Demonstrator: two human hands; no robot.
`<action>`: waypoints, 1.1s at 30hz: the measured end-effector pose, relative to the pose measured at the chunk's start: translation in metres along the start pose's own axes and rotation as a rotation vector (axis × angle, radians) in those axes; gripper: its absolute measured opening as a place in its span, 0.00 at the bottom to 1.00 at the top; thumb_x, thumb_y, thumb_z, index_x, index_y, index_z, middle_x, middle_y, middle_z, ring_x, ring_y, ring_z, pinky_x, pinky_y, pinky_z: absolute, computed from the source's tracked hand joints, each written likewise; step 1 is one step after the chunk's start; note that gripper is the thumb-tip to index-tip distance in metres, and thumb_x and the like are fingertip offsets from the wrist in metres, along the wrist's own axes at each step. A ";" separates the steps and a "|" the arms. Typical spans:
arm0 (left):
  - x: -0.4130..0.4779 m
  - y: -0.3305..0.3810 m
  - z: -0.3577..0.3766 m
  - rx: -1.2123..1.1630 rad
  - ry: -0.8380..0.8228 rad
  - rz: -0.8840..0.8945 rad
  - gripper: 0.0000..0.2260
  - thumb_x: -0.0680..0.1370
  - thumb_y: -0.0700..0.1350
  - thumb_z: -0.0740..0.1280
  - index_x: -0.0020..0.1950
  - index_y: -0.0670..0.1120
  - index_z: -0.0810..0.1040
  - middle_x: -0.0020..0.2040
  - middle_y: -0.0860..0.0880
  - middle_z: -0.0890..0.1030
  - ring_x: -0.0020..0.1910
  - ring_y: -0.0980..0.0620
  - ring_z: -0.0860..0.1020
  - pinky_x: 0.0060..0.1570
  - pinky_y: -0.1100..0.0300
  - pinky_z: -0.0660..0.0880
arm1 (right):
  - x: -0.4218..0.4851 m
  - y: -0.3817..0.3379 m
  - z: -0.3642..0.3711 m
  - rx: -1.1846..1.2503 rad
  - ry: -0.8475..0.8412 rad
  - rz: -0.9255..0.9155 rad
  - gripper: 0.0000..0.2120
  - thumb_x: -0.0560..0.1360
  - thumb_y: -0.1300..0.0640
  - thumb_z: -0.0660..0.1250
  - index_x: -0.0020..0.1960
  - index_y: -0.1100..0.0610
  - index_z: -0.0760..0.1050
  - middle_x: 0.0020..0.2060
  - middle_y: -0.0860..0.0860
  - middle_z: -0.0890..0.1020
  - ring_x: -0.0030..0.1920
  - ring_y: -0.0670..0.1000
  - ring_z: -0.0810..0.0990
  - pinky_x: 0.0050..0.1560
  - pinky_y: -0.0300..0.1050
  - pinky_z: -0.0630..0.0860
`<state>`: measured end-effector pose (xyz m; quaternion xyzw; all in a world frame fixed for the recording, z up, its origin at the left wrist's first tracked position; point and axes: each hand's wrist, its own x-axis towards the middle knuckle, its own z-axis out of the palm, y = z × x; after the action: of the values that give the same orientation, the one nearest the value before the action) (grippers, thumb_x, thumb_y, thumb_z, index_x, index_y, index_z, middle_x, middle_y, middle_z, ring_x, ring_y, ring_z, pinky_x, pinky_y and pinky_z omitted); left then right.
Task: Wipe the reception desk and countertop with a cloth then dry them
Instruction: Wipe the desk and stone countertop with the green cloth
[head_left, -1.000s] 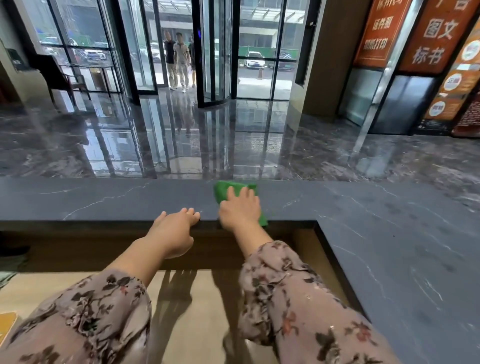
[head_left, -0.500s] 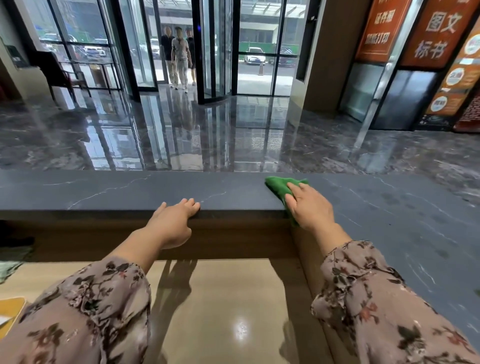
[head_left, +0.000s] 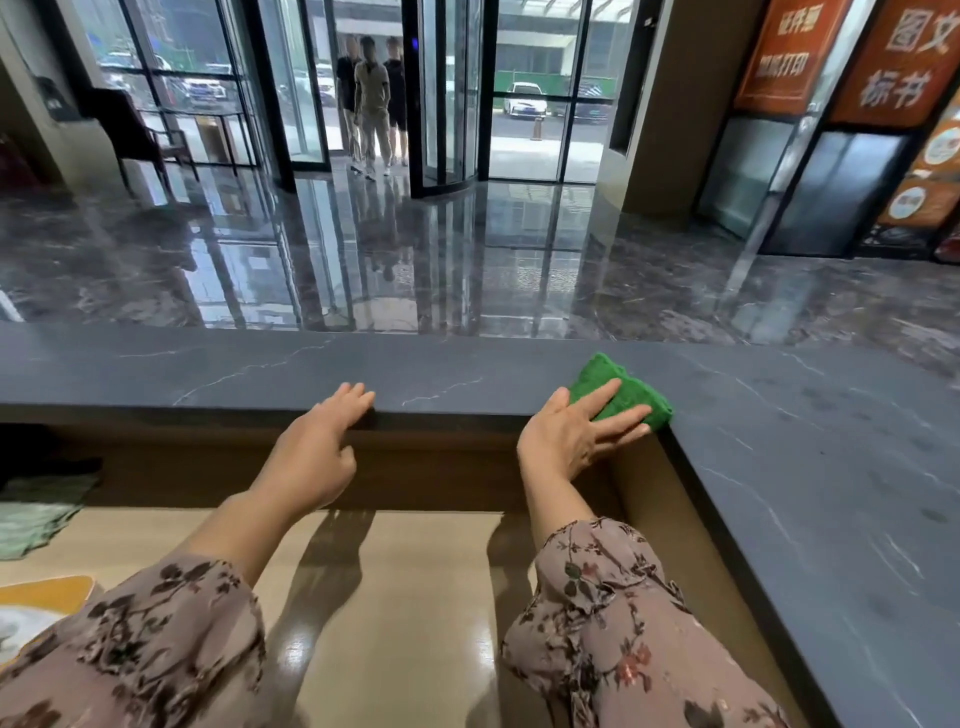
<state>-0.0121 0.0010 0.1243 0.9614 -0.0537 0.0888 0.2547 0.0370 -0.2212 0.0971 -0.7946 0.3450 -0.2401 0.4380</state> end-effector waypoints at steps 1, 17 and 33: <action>-0.002 -0.006 -0.004 -0.005 0.012 -0.002 0.31 0.76 0.30 0.61 0.76 0.50 0.61 0.77 0.50 0.60 0.76 0.50 0.59 0.74 0.55 0.59 | -0.008 -0.007 0.004 0.022 -0.017 0.026 0.31 0.81 0.49 0.54 0.79 0.52 0.44 0.76 0.58 0.34 0.75 0.60 0.32 0.75 0.59 0.50; -0.024 -0.115 -0.071 0.056 0.006 -0.083 0.31 0.73 0.29 0.60 0.74 0.49 0.66 0.76 0.50 0.64 0.76 0.53 0.60 0.72 0.57 0.59 | -0.201 -0.102 0.110 -0.099 -0.520 -0.124 0.35 0.81 0.50 0.54 0.78 0.55 0.34 0.64 0.60 0.20 0.69 0.66 0.23 0.74 0.58 0.37; 0.004 -0.098 -0.075 0.111 -0.136 0.072 0.32 0.73 0.30 0.59 0.76 0.48 0.62 0.77 0.49 0.60 0.77 0.53 0.54 0.76 0.54 0.51 | -0.176 -0.111 0.094 -0.886 -0.527 -0.783 0.32 0.79 0.50 0.57 0.78 0.52 0.47 0.76 0.64 0.54 0.75 0.63 0.52 0.71 0.63 0.48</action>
<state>-0.0046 0.1228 0.1424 0.9753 -0.1003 0.0355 0.1935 0.0256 0.0042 0.1319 -0.9995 -0.0233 -0.0138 0.0188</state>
